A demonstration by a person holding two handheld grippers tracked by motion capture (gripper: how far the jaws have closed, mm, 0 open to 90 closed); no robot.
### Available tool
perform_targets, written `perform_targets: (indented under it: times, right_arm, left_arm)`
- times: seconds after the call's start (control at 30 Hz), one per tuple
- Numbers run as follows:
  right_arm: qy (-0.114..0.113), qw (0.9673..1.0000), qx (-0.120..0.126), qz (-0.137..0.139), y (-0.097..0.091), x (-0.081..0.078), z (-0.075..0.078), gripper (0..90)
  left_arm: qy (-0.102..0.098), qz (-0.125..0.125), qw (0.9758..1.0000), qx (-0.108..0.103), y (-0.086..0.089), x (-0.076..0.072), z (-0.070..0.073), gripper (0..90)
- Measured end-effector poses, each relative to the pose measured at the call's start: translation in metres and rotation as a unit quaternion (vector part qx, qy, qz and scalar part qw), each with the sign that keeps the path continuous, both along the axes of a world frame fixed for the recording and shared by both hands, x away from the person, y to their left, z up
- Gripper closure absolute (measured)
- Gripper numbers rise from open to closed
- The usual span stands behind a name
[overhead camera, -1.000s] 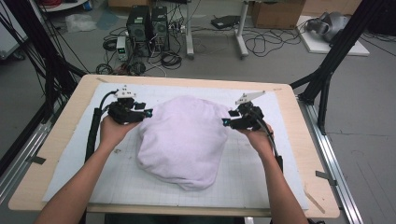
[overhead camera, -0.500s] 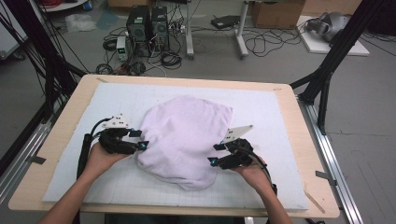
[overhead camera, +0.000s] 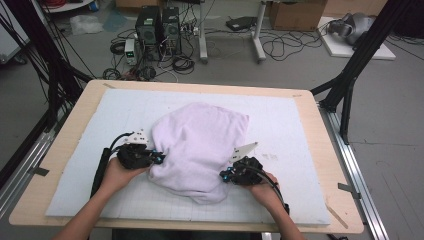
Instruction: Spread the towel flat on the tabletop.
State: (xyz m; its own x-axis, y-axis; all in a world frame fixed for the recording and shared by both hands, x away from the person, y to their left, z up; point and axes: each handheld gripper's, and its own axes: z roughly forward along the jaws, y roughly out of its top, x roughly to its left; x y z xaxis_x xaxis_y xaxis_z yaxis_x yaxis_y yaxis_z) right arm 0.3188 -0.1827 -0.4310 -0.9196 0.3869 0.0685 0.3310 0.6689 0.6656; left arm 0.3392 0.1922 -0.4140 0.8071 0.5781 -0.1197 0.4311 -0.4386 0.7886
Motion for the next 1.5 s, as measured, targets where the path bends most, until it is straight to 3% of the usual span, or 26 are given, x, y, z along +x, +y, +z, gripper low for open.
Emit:
perform_targets:
  times: [0.13, 0.2, 0.3, 0.37, 0.43, 0.57, 0.7, 0.73, 0.8, 0.87, 1.0, 1.03, 1.07, 1.1, 1.2, 1.27, 1.33, 1.4, 1.47, 1.5]
  right_arm:
    - [-0.036, 0.998, 0.023, -0.047, -0.024, 0.014, 0.028, 87.6]
    - [-0.05, 0.9962, 0.019, -0.069, -0.034, 0.025, 0.038, 87.6]
    - [-0.055, 0.993, 0.022, -0.102, -0.047, 0.053, 0.046, 87.6]
    - [-0.05, 0.9917, 0.006, -0.119, -0.049, 0.07, 0.04, 87.6]
    - [-0.033, 0.9906, -0.004, -0.133, -0.049, 0.085, 0.028, 87.5]
    - [-0.003, 0.9904, -0.017, -0.137, -0.045, 0.098, 0.007, 84.1]
    - [-0.022, 0.9898, 0.001, -0.141, -0.048, 0.09, 0.018, 70.6]
    - [-0.035, 0.9892, 0.009, -0.142, -0.049, 0.084, 0.026, 62.7]
    - [-0.047, 0.9882, 0.036, -0.141, -0.049, 0.072, 0.038, 59.5]
    - [-0.068, 0.9895, 0.041, -0.12, -0.045, 0.055, 0.046, 57.8]
    - [-0.072, 0.9934, 0.043, -0.078, -0.033, 0.023, 0.043, 53.7]
    - [-0.058, 0.9953, 0.034, -0.07, -0.029, 0.018, 0.04, 50.3]
    - [-0.058, 0.9953, 0.035, -0.068, -0.027, 0.013, 0.037, 48.9]
    - [-0.055, 0.9957, 0.048, -0.058, -0.023, 0.007, 0.032, 49.0]
    - [-0.04, 0.9975, 0.047, -0.036, -0.013, -0.006, 0.019, 48.0]
    - [-0.034, 0.9985, 0.038, -0.021, -0.004, -0.01, 0.011, 48.1]
    - [-0.032, 0.9992, 0.018, -0.013, 0.004, -0.01, 0.005, 48.8]
    - [-0.032, 0.9994, 0.001, -0.009, 0.011, -0.007, -0.001, 52.5]
    - [-0.034, 0.9993, -0.015, -0.008, 0.015, -0.003, -0.007, 63.7]
    - [-0.035, 0.9993, -0.012, -0.007, 0.014, -0.002, -0.006, 73.9]
  left_arm:
    - [-0.027, 0.026, 0.999, -0.023, 0.003, 0.007, 0.025, 83.8]
    - [-0.033, 0.041, 0.998, -0.033, 0.0, 0.016, 0.031, 83.9]
    - [-0.045, 0.054, 0.9974, -0.013, -0.016, 0.033, 0.028, 84.3]
    - [-0.044, 0.063, 0.9971, 0.002, -0.027, 0.046, 0.019, 84.2]
    - [-0.018, 0.071, 0.9973, 0.007, -0.032, 0.061, 0.004, 83.8]
    - [0.002, 0.065, 0.9977, 0.018, -0.03, 0.067, -0.004, 77.1]
    - [-0.015, 0.072, 0.9972, 0.006, -0.016, 0.056, 0.011, 64.4]
    - [-0.02, 0.074, 0.9971, 0.002, -0.013, 0.053, 0.014, 63.3]
    - [-0.03, 0.075, 0.9967, -0.001, -0.003, 0.046, 0.021, 58.3]
    - [-0.036, 0.072, 0.9968, -0.005, 0.005, 0.036, 0.025, 57.3]
    - [-0.041, 0.023, 0.9984, -0.031, 0.012, 0.008, 0.022, 50.5]
    - [-0.044, 0.01, 0.9988, -0.022, 0.012, 0.004, 0.02, 48.4]
    - [-0.043, -0.007, 0.999, -0.01, 0.01, -0.003, 0.015, 47.0]
    - [-0.038, -0.02, 0.9991, -0.006, 0.009, -0.008, 0.01, 44.1]
    - [-0.03, -0.039, 0.9986, 0.021, 0.005, -0.014, -0.005, 42.8]
    - [-0.022, -0.045, 0.9984, 0.027, 0.001, -0.013, -0.011, 42.7]
    - [-0.013, -0.058, 0.9978, 0.029, -0.006, -0.01, -0.017, 46.8]
    - [-0.007, -0.065, 0.997, 0.041, -0.011, -0.009, -0.02, 64.3]
    - [0.002, -0.072, 0.9965, 0.044, -0.015, -0.008, -0.023, 79.4]
    - [0.002, -0.069, 0.9966, 0.045, -0.016, -0.009, -0.022, 83.7]
